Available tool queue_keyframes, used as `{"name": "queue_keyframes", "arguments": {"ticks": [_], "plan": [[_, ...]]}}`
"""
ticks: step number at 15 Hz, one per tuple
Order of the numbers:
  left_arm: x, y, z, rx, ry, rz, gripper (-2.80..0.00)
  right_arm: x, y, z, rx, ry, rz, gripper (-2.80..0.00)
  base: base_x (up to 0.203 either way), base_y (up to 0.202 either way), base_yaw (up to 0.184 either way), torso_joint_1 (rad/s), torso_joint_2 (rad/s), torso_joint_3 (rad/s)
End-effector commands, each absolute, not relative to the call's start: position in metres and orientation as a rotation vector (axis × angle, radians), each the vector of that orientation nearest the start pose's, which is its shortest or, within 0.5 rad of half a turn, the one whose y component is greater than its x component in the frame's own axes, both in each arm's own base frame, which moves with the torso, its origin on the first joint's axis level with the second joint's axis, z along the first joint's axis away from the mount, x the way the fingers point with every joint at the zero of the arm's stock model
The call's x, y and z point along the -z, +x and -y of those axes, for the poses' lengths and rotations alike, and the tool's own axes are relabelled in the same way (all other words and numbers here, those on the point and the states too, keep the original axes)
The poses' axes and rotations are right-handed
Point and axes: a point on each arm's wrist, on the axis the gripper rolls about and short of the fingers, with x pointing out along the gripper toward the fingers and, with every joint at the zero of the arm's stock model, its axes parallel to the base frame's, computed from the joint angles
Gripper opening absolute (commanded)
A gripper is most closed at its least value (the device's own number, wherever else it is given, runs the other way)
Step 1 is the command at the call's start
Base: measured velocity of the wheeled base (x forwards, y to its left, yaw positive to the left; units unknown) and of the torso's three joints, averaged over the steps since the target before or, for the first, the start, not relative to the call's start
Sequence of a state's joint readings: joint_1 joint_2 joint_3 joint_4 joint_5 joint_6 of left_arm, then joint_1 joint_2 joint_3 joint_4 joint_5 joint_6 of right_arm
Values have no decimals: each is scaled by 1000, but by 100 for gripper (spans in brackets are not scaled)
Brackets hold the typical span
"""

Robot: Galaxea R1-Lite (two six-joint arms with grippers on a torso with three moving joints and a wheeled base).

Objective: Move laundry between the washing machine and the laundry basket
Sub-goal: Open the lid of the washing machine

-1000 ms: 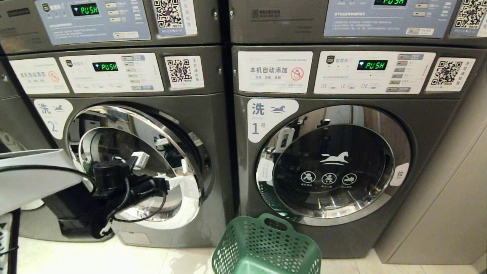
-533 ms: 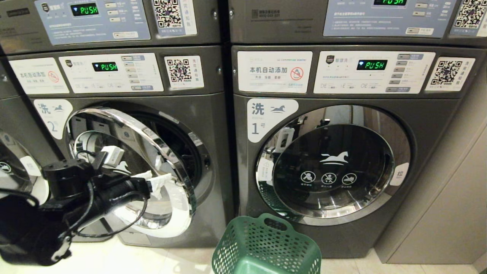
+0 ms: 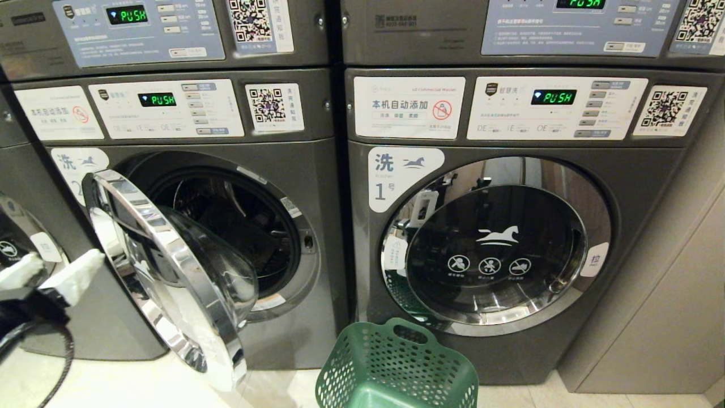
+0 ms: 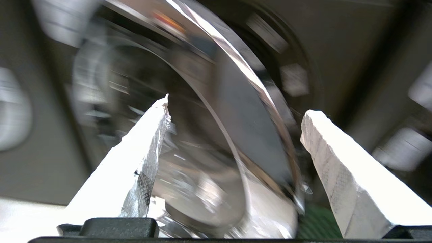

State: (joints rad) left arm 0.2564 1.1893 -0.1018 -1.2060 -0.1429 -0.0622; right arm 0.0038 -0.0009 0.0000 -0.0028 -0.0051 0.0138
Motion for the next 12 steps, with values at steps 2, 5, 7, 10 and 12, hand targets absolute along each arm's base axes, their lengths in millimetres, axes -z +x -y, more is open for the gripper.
{"name": "queue_keyframes", "arguments": {"ticks": [2,5,7,10,12], "plan": [[-210,81,-28,-282,131,418,0,-76,-23,0,0,14,5,-280,0,0,0,0,0,0],[-276,85,-29,-275,287,630,0,-76,-23,0,0,14,5,-280,0,0,0,0,0,0],[-282,104,-33,-241,327,602,0,-76,-23,0,0,14,5,-280,0,0,0,0,0,0],[-251,112,-36,-237,304,473,0,-76,-23,0,0,14,5,-280,0,0,0,0,0,0],[-209,113,-38,-281,255,303,0,-76,-23,0,2,14,5,-280,0,0,0,0,0,0]]}}
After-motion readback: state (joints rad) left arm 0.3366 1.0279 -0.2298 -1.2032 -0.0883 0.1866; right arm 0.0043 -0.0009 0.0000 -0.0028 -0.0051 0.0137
